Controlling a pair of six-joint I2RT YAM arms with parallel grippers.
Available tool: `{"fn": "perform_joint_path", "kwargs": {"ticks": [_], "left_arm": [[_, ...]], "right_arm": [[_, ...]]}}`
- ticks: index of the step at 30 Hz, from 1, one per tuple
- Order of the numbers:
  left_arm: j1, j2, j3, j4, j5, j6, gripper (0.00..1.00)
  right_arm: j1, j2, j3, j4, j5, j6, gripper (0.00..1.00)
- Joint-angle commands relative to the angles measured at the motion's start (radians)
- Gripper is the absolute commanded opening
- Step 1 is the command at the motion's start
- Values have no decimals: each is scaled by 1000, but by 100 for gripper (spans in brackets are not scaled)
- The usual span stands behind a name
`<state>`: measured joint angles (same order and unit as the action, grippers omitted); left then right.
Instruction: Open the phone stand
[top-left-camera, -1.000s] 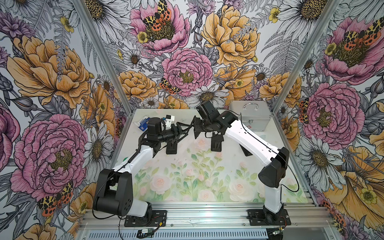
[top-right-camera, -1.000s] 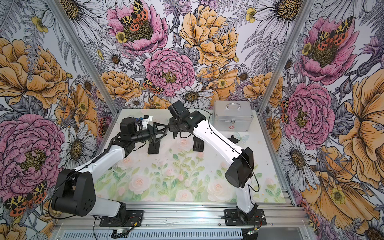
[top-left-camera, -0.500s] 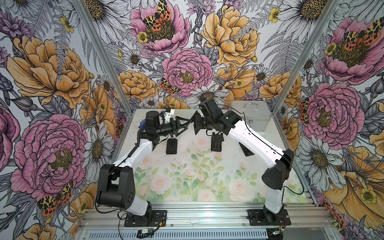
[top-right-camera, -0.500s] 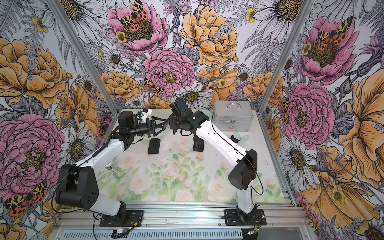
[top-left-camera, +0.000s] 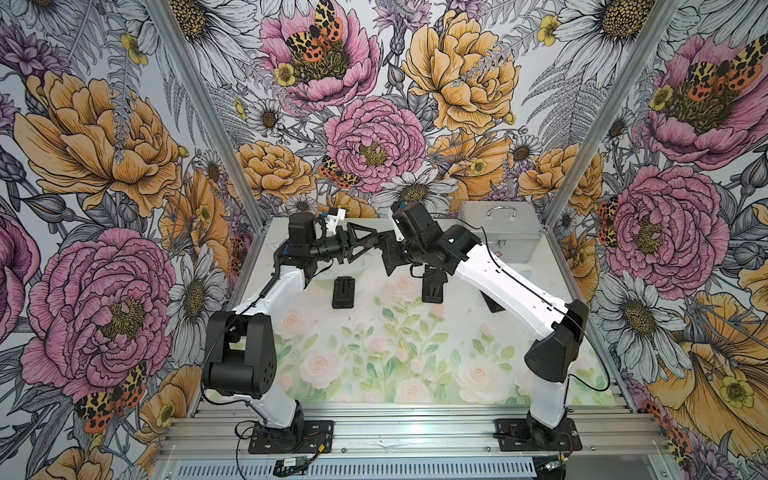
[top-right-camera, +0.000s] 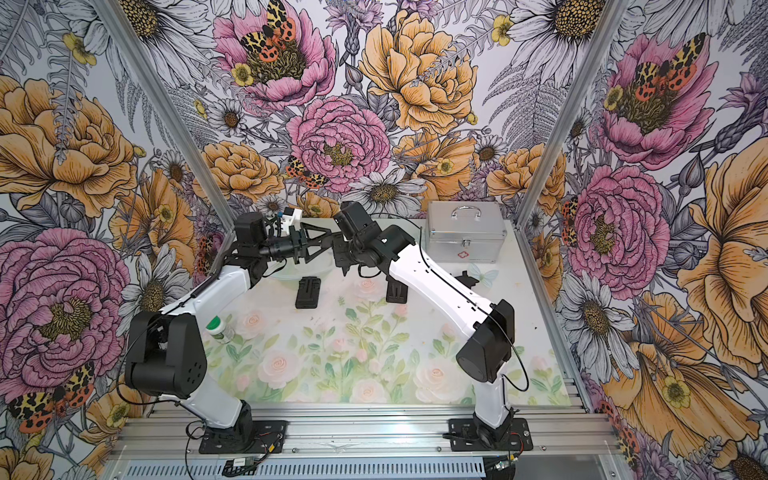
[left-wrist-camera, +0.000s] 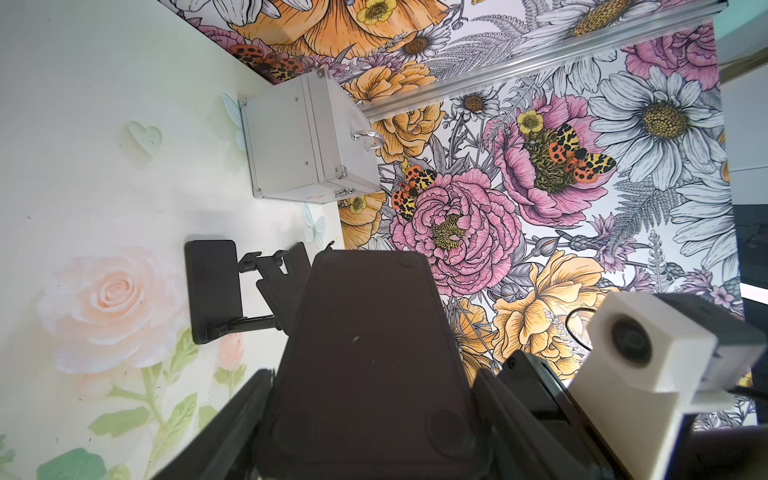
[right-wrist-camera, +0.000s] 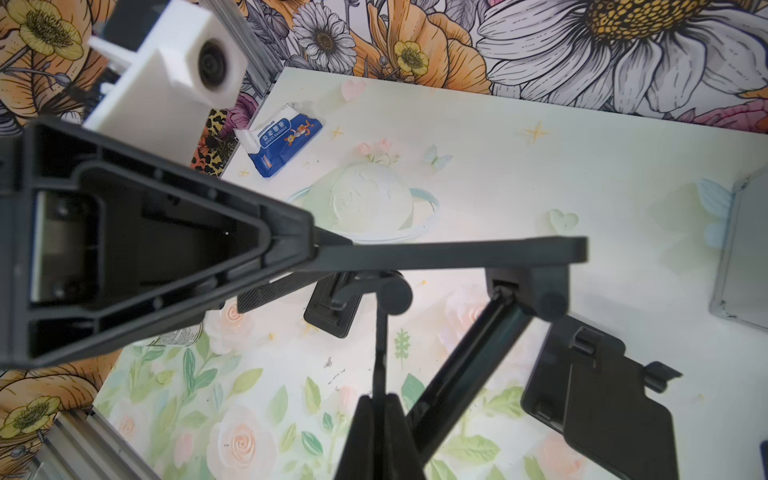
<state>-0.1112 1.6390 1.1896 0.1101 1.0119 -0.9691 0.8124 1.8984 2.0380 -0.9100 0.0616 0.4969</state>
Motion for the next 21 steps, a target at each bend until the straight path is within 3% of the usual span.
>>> {"fn": "perform_joint_path", "kwargs": {"ticks": [1, 21], "left_arm": [[19, 43, 36, 68, -95, 24, 60], [-4, 86, 52, 67, -91, 36, 60]], "right_arm": [[68, -64, 33, -55, -184, -47, 0], [103, -18, 102, -54, -230, -49, 0]]}}
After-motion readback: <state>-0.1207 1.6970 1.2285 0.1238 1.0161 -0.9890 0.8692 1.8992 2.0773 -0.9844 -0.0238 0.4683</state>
